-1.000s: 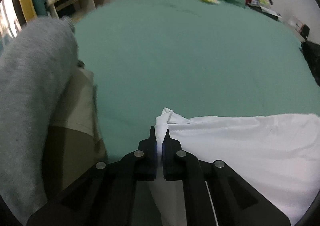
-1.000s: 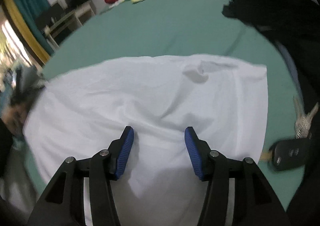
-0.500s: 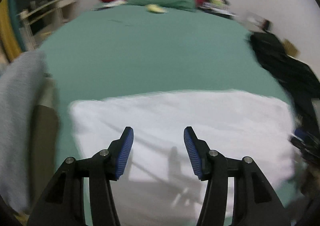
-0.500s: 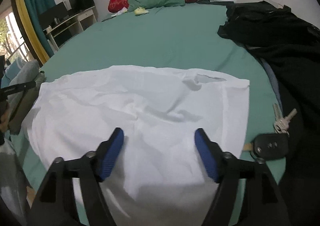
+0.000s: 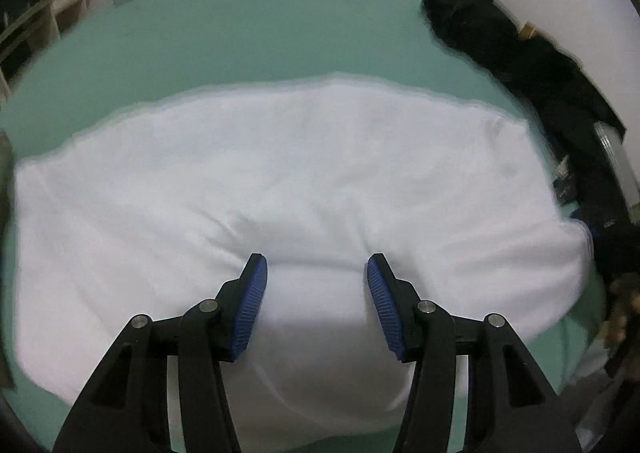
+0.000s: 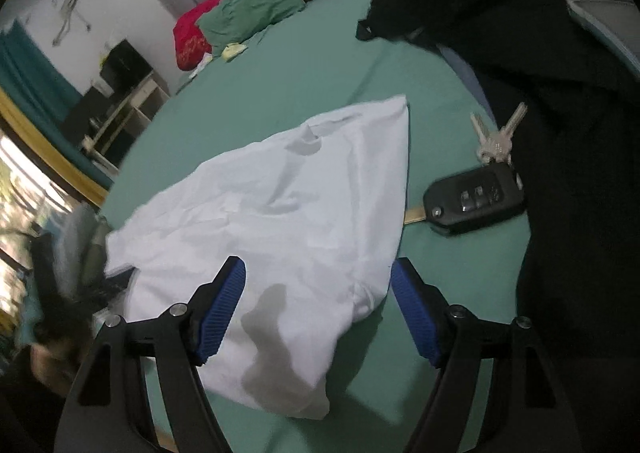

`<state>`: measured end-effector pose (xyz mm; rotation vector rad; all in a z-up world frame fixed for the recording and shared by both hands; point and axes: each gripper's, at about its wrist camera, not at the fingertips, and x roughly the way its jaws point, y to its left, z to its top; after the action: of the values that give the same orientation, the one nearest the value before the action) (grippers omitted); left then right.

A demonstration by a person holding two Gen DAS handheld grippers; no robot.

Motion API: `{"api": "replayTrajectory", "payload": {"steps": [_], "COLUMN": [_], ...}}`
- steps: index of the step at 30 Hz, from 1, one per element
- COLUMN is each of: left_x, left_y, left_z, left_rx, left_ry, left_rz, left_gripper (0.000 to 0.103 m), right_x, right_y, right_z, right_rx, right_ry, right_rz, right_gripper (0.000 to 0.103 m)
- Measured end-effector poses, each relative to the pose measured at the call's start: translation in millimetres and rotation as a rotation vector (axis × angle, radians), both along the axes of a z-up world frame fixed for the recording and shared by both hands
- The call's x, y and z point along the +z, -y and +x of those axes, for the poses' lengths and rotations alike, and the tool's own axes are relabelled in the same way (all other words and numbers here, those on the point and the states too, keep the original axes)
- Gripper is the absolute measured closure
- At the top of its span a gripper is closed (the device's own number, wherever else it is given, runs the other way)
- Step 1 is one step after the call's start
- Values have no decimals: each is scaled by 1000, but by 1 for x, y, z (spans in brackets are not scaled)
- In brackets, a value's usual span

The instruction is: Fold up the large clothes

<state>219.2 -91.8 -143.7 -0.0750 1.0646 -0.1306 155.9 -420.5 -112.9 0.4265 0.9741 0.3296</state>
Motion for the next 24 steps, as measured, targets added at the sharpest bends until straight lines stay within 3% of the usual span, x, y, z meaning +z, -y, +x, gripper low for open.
{"api": "replayTrajectory", "payload": {"steps": [1,4,6,11,13,15,19,20,21,22,24], "left_x": [-2,-6,-1,13,6,-3,-6,-5,-6,-6,-6], "left_y": [4,16,16,10,1,2,11,11,10,10,10], "left_z": [-5,-7,-5,-7,-5,-3,-6,-6,-4,-3,-3], "left_rx": [1,16,46,35,66,61,27,30,36,38,32], "left_ry": [65,101,76,111,75,52,93,91,90,89,94], "left_rz": [29,90,77,-13,-57,-51,18,16,11,8,14], "left_gripper": [47,46,46,46,46,46,46,46,46,46,46], "right_x": [-2,-10,-23,-25,-27,-29,-30,-29,-31,-34,-32], "right_y": [2,4,3,-12,-22,-34,-65,-70,-73,-79,-93], "right_z": [1,3,6,5,4,3,3,4,6,8,10], "right_rx": [0,19,27,36,49,78,136,145,159,179,213], "right_ry": [-9,-49,-99,-88,-87,-91,-83,-80,-88,-106,-101], "right_rz": [13,65,127,139,178,206,221,244,272,307,330], "right_gripper": [27,27,27,26,26,26,27,38,66,78,83]}}
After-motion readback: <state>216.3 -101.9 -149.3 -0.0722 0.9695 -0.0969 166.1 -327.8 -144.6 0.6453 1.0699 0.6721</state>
